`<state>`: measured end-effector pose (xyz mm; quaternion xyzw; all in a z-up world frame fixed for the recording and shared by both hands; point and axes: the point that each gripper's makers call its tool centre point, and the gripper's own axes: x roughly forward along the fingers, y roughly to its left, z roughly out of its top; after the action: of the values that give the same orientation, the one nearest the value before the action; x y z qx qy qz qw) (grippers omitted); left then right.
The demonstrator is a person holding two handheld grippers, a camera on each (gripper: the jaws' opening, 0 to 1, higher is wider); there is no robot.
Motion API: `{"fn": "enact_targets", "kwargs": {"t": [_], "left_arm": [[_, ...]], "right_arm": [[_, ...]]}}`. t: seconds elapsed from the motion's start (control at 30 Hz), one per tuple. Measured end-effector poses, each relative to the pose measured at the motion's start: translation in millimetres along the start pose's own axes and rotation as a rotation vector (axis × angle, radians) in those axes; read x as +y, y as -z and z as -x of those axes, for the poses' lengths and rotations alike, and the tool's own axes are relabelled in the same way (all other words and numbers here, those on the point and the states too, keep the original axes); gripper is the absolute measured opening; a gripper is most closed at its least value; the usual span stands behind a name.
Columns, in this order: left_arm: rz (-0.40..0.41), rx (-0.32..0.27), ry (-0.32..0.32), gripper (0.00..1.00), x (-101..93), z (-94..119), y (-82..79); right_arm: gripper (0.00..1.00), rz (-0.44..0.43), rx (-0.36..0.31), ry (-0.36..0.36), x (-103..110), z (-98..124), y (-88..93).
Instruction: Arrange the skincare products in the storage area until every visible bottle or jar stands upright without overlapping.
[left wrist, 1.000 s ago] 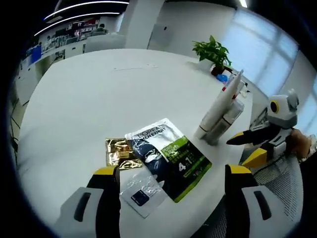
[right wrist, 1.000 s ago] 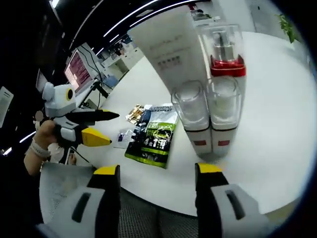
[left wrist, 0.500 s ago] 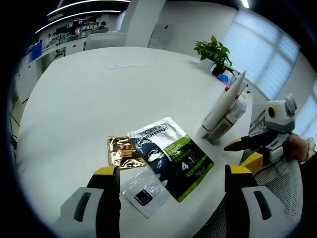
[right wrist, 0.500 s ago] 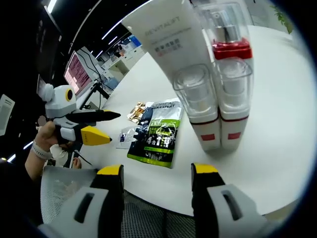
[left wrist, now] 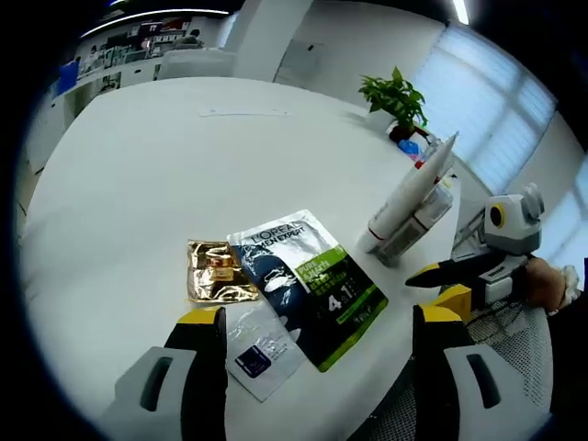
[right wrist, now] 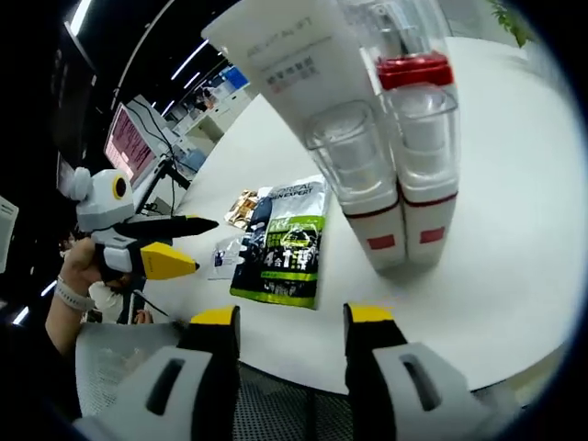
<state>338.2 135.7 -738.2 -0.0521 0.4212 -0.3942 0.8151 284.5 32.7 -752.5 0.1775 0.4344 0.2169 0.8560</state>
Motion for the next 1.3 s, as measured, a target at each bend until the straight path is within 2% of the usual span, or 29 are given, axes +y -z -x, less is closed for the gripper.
{"fn": "enact_targets", "kwargs": {"t": [0.2, 0.27, 0.4, 0.53, 0.67, 0.8, 1.0, 1.17, 1.3], "left_arm": [[-0.008, 0.014, 0.012, 0.73, -0.4, -4.2, -3.3], [-0.008, 0.042, 0.025, 0.69, 0.2, -10.6, -1.1], [0.0, 0.062, 0.027, 0.65, 4.1, -21.8, -1.4], [-0.002, 0.076, 0.042, 0.54, 5.3, -28.5, -2.6], [0.018, 0.116, 0.032, 0.5, 11.8, -35.8, 2.8], [0.026, 0.105, 0.022, 0.38, 17.1, -36.3, 0.1], [0.031, 0.125, 0.019, 0.12, 19.9, -43.7, 6.8], [0.05, 0.128, 0.027, 0.01, 16.7, -47.0, 8.3], [0.047, 0.154, 0.042, 0.0, 10.3, -47.6, 13.6]], "right_arm": [[0.45, -0.006, -0.001, 0.029, -3.5, -5.6, -2.9], [0.44, -0.017, 0.004, 0.032, -5.7, -9.2, -3.6], [0.41, -0.014, 0.007, 0.038, -4.9, -14.7, -4.2], [0.38, 0.01, 0.013, 0.043, -4.0, -17.1, -3.6], [0.36, 0.044, 0.04, 0.065, -8.0, -20.2, -0.7], [0.3, 0.057, 0.061, 0.066, -5.6, -25.8, 3.0], [0.26, 0.117, 0.088, 0.097, -7.8, -29.8, 5.3], [0.15, 0.166, 0.102, 0.129, -16.9, -29.9, 5.3], [0.07, 0.254, 0.136, 0.141, -17.4, -29.9, 8.1]]}}
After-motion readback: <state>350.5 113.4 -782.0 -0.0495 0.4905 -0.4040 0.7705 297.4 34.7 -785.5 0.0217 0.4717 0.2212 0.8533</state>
